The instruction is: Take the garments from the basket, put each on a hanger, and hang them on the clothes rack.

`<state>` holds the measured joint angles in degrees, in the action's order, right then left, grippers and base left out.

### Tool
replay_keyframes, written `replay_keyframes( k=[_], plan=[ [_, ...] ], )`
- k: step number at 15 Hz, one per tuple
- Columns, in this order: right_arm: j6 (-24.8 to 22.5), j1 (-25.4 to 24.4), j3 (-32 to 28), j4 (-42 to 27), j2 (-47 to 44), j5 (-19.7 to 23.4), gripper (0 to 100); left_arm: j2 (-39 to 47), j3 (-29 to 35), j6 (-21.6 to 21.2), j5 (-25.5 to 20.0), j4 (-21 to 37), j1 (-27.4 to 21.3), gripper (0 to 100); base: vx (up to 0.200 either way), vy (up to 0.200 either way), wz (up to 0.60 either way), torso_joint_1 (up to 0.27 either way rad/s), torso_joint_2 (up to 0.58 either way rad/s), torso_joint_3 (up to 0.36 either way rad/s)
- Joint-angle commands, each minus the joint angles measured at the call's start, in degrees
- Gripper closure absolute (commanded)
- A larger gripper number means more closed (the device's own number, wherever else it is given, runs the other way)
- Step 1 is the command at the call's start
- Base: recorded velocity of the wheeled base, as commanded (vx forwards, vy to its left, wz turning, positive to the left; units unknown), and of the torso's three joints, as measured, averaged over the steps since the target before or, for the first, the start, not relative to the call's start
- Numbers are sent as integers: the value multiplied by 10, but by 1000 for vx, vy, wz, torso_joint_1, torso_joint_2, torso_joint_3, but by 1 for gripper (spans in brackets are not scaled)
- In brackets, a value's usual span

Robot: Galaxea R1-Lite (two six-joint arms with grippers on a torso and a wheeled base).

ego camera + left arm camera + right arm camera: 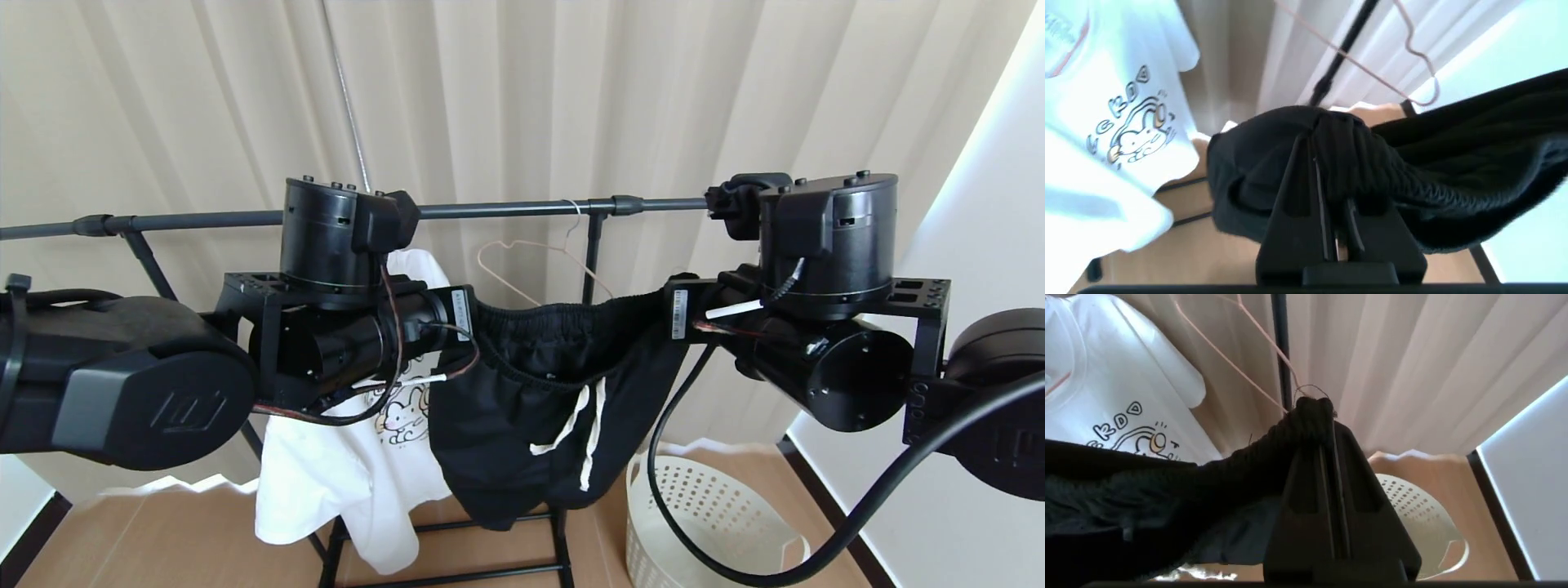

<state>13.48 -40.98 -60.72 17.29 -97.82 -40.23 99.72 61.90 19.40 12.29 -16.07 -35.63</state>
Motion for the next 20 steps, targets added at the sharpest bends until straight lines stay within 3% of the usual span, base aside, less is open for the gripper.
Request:
replay_keyframes(
  k=[1, 5, 6, 8, 11, 14, 18, 20],
  plan=[
    [-11, 0, 12, -1, 5, 0, 100, -2, 1, 2, 1, -1, -8, 100, 0, 0, 0, 0, 0, 0],
    [-50, 0, 63, -2, 31, 1, 100, -31, -1, 14, 0, -2, -8, 100, 0, 0, 0, 0, 0, 0],
    [-67, 2, 79, -12, 33, 2, 0, -33, -2, 15, 1, -2, -8, 100, 0, 0, 0, 0, 0, 0],
    [-117, 17, 133, -24, 43, 21, 0, -31, -3, 15, 4, -2, -10, 100, 0, 0, 0, 0, 0, 0],
    [-161, 17, 191, -21, 72, 127, 0, -31, -3, 14, 7, -2, -10, 100, 0, 0, 0, 0, 0, 0],
    [-166, 12, 219, -19, 80, 253, 0, -30, -4, 14, 7, -2, -16, 100, 0, 0, 0, 0, 0, 0],
    [-166, 6, 235, -16, 81, 348, 0, -30, -4, 14, 8, -2, -16, 100, 0, 0, 0, 0, 0, 0],
    [-166, 5, 250, -16, 103, 418, 0, -30, -2, 14, 8, -2, -16, 100, 0, 0, 0, 0, 0, 0]
  ],
)
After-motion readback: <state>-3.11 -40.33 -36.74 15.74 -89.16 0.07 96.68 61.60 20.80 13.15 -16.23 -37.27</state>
